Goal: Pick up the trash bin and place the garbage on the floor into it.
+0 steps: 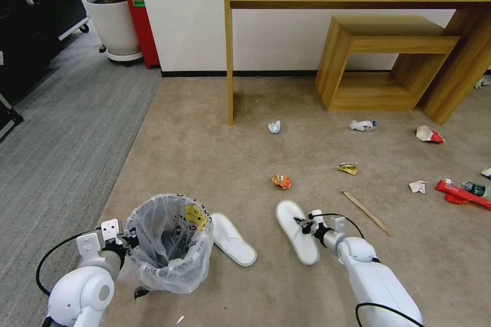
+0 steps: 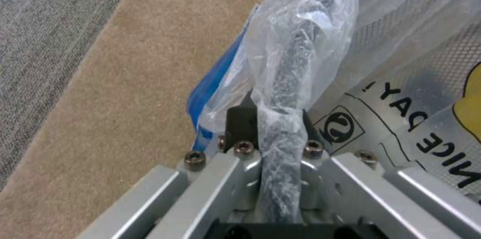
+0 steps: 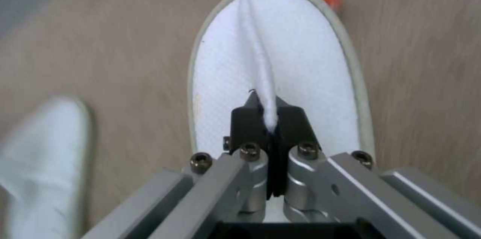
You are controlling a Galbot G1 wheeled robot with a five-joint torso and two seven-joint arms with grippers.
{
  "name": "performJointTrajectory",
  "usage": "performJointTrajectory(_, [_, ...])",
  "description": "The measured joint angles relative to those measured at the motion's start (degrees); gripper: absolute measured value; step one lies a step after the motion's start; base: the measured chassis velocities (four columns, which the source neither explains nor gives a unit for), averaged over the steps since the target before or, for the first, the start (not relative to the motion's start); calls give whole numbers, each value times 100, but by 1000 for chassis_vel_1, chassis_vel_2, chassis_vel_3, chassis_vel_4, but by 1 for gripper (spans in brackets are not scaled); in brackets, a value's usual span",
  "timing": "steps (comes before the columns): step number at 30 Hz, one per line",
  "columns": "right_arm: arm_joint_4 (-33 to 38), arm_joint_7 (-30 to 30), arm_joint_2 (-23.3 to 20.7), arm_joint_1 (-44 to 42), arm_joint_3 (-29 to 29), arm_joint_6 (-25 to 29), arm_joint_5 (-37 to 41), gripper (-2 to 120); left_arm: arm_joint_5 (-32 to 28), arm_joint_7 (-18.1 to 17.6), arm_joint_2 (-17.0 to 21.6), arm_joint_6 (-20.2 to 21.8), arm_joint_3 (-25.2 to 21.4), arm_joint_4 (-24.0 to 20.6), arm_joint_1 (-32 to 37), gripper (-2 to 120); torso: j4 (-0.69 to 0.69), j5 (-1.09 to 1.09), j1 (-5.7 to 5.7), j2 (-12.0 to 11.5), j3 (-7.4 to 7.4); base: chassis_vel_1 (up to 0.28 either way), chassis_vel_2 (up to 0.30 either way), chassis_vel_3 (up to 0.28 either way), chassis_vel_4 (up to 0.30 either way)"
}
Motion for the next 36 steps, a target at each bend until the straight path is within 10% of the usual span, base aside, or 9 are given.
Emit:
performJointTrajectory(19, [4590,-929,-1380,-1169,23,755,2252,0,-17,18,55,78,108,-451,167,1,1,0,-1,1,-1,0,0,0,0])
performJointTrajectory(36, [4452,-1157,-1488,-72,-1676,1356,2866,0,-278,-34,64,271,145,-1195,440,1,1,0,0,0,0,0,0,0,0])
